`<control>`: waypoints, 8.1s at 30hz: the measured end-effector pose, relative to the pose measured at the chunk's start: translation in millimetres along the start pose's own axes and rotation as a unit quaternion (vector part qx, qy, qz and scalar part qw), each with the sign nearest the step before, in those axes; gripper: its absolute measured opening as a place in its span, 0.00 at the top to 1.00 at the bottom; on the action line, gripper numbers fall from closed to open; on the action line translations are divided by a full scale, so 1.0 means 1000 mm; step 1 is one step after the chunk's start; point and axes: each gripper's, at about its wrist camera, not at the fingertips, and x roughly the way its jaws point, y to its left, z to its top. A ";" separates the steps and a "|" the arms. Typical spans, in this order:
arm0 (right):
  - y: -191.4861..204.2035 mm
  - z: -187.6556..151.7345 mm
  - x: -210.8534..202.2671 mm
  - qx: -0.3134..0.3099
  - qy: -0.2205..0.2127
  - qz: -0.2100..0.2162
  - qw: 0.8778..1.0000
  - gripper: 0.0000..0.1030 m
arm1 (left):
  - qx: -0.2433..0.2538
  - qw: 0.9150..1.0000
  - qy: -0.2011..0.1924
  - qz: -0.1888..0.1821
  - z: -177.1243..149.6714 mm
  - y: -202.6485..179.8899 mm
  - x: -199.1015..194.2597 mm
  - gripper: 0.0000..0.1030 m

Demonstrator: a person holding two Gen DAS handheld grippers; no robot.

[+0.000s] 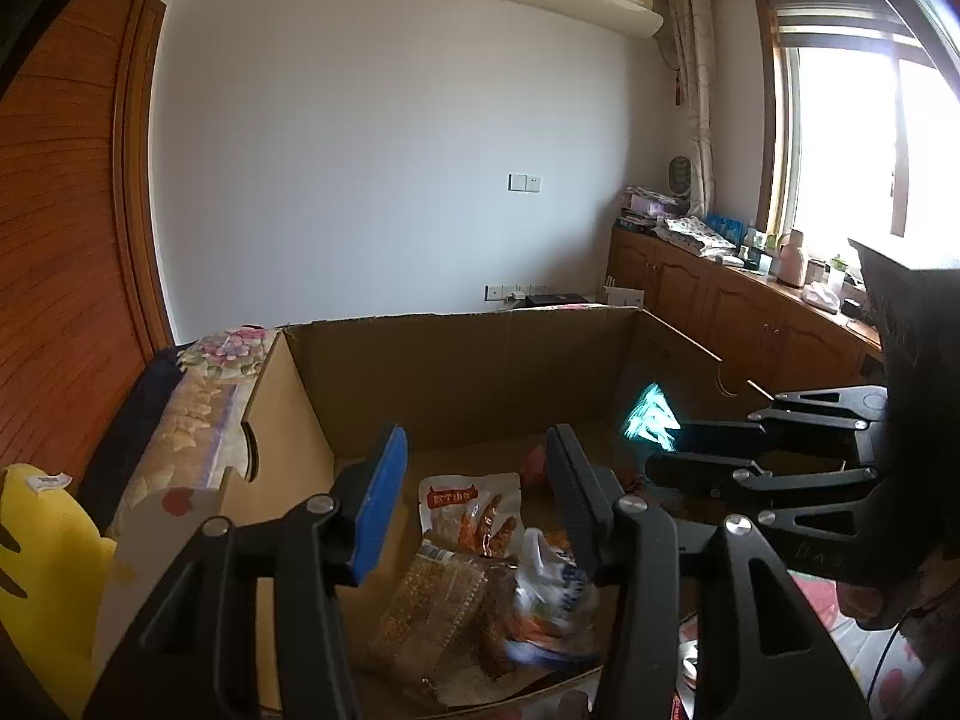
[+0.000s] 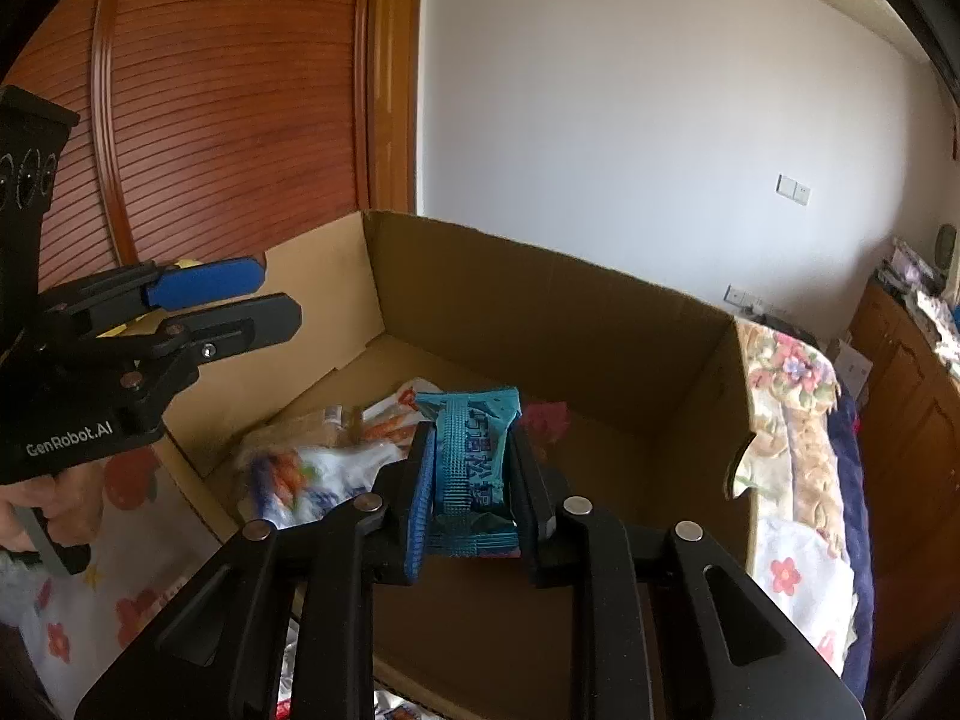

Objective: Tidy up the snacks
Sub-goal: 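Carry both snacks over the cardboard box and open both tools to drop them, then move left tool to the white bar while right tool grasps the orange pouch, then grasp the white bar with the left tool, then lift both snacks over the box and open both tools to release them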

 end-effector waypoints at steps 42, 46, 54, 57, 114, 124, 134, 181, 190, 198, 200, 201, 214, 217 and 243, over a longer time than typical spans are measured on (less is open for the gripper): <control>0.024 -0.117 -0.075 0.076 0.087 0.023 0.993 0.54 | 0.015 0.994 0.107 0.010 -0.104 -0.032 -0.071 0.42; 0.016 -0.132 -0.075 0.102 0.101 0.027 0.989 0.54 | 0.012 0.992 0.126 0.009 -0.110 -0.031 -0.066 0.42; 0.013 -0.152 -0.073 0.138 0.123 0.044 0.982 0.54 | 0.009 0.987 0.158 0.011 -0.123 -0.024 -0.059 0.42; 0.012 -0.156 -0.072 0.153 0.128 0.059 0.978 0.55 | 0.002 0.986 0.166 0.008 -0.125 -0.022 -0.057 0.42; 0.009 -0.167 -0.172 0.164 0.061 0.088 0.981 1.00 | 0.024 0.978 0.203 0.028 -0.134 -0.032 -0.059 0.82; 0.026 -0.134 -0.185 0.090 0.060 0.042 0.993 1.00 | 0.021 0.988 0.150 0.016 -0.118 -0.038 -0.098 0.82; 0.048 -0.097 -0.199 0.009 0.053 -0.003 0.999 1.00 | 0.022 0.994 0.110 0.008 -0.097 -0.047 -0.122 0.82; 0.018 0.064 -0.091 -0.088 -0.004 -0.055 0.995 1.00 | 0.033 0.996 0.074 0.046 0.013 -0.004 -0.007 0.82; 0.016 0.055 -0.061 -0.063 0.005 -0.033 0.997 1.00 | 0.030 0.995 0.083 0.049 0.009 -0.006 0.010 0.81; 0.025 0.049 -0.044 -0.042 0.002 -0.005 0.999 1.00 | 0.037 0.994 0.093 0.052 0.005 -0.005 0.021 0.81; 0.025 0.047 -0.041 -0.037 0.001 -0.002 0.999 1.00 | 0.039 0.993 0.096 0.053 0.006 -0.007 0.023 0.81; 0.025 0.046 -0.039 -0.033 0.002 0.001 0.999 1.00 | 0.041 0.993 0.098 0.053 0.006 -0.008 0.024 0.81; -0.010 0.017 -0.026 0.032 0.016 -0.001 0.999 1.00 | 0.070 0.983 0.167 0.041 0.014 -0.017 0.047 0.80; -0.018 0.007 -0.025 0.037 0.024 -0.011 0.999 1.00 | 0.063 0.981 0.180 0.037 0.011 -0.019 0.052 0.80; -0.037 -0.004 0.000 0.058 0.042 -0.002 0.997 0.77 | 0.009 0.989 0.148 0.022 0.009 -0.020 0.037 0.71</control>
